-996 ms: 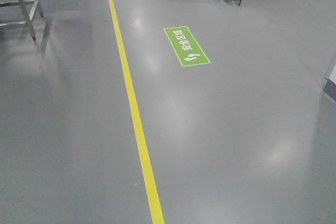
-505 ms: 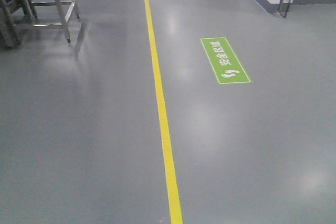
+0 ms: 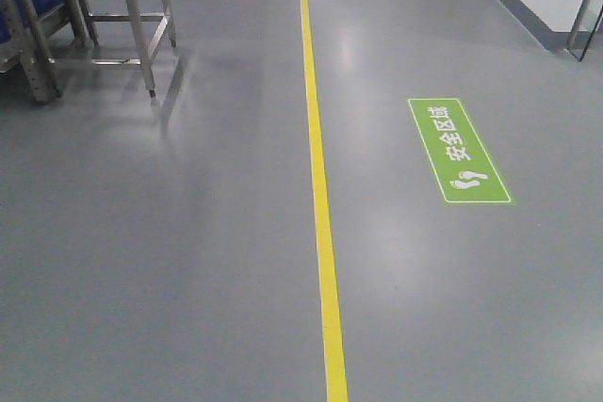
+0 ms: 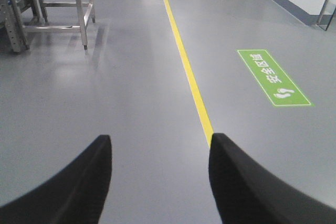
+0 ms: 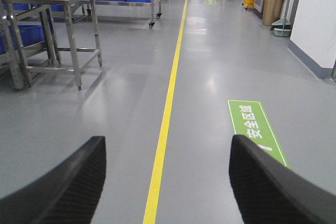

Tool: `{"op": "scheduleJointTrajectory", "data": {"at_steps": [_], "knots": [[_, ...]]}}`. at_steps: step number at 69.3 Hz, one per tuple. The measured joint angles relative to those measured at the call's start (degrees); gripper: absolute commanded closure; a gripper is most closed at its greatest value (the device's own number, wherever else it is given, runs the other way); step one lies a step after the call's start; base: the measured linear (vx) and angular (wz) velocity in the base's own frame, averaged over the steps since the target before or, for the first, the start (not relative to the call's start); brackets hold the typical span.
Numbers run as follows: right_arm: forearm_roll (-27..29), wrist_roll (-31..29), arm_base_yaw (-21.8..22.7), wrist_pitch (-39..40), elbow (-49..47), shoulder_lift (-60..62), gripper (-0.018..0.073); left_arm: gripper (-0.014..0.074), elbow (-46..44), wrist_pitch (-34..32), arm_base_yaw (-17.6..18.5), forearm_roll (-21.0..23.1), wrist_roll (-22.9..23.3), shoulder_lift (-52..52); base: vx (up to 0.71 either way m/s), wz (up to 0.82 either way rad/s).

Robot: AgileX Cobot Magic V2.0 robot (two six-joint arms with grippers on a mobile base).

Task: Move and align brake pads A on conveyor
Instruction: 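Drive the base along the yellow floor line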

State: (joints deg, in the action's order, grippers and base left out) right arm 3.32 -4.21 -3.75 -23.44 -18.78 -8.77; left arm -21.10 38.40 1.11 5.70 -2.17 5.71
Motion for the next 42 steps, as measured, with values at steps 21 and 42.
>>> {"op": "scheduleJointTrajectory", "data": {"at_steps": [21, 42], "knots": [[0.0, 0.0, 0.0, 0.0, 0.0, 0.0, 0.0075, 0.0207, 0.0, 0.0, 0.0, 0.0, 0.0, 0.0, 0.68, -0.07], [0.0, 0.0, 0.0, 0.0, 0.0, 0.0, 0.0075, 0.0207, 0.0, 0.0, 0.0, 0.0, 0.0, 0.0, 0.71, -0.04]]}}
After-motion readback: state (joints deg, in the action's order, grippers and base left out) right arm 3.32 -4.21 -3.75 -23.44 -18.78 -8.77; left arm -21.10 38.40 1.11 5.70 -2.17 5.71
